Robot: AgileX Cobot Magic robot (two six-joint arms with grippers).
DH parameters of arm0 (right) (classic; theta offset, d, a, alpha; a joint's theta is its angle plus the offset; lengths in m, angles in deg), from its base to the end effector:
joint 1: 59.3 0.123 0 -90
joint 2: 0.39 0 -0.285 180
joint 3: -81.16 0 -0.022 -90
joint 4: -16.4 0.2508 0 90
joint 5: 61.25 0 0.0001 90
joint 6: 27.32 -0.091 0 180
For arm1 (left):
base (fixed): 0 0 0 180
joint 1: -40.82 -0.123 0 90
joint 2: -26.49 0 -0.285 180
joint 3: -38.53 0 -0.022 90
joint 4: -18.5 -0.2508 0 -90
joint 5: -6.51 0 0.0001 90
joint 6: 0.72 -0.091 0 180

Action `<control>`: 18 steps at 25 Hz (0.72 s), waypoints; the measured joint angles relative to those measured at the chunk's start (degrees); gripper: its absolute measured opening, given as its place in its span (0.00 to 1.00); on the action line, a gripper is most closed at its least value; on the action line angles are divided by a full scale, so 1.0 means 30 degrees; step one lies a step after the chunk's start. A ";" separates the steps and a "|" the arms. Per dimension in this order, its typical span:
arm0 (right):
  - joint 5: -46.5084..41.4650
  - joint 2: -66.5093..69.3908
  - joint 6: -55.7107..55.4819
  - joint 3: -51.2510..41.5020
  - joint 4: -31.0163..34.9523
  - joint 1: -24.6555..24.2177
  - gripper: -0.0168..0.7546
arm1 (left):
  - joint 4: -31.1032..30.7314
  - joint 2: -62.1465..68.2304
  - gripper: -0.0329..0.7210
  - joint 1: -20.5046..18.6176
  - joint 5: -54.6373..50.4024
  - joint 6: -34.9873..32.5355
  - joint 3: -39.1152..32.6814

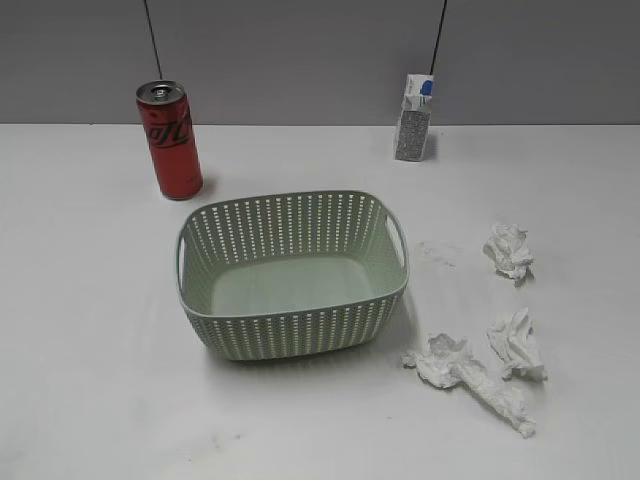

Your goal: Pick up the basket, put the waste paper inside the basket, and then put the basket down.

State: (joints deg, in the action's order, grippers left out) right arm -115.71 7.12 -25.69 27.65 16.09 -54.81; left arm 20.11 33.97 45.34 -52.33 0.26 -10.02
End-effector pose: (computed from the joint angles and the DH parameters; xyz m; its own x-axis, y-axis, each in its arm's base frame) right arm 0.0083 0.0002 0.2618 -0.4263 -0.0652 -0.9022 -0.0878 0.9957 -0.0304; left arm -0.0045 -0.0018 0.2801 -0.4221 0.0016 -0.9066 0.0872 0.9954 -0.0388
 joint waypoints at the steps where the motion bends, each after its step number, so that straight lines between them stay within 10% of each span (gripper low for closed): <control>1: 0.0000 0.0000 0.0000 0.0000 0.0000 0.0000 0.63 | 0.0000 0.0000 0.68 0.0000 0.0000 0.0000 0.0000; 18: 0.0000 0.0000 -0.0004 0.0000 0.0000 0.0000 0.63 | 0.0017 0.0049 0.68 0.0000 0.0202 0.0000 0.0062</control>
State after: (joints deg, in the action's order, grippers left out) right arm -115.71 7.12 -25.70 27.65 16.09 -54.81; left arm 20.16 34.12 45.34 -51.72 0.26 -9.84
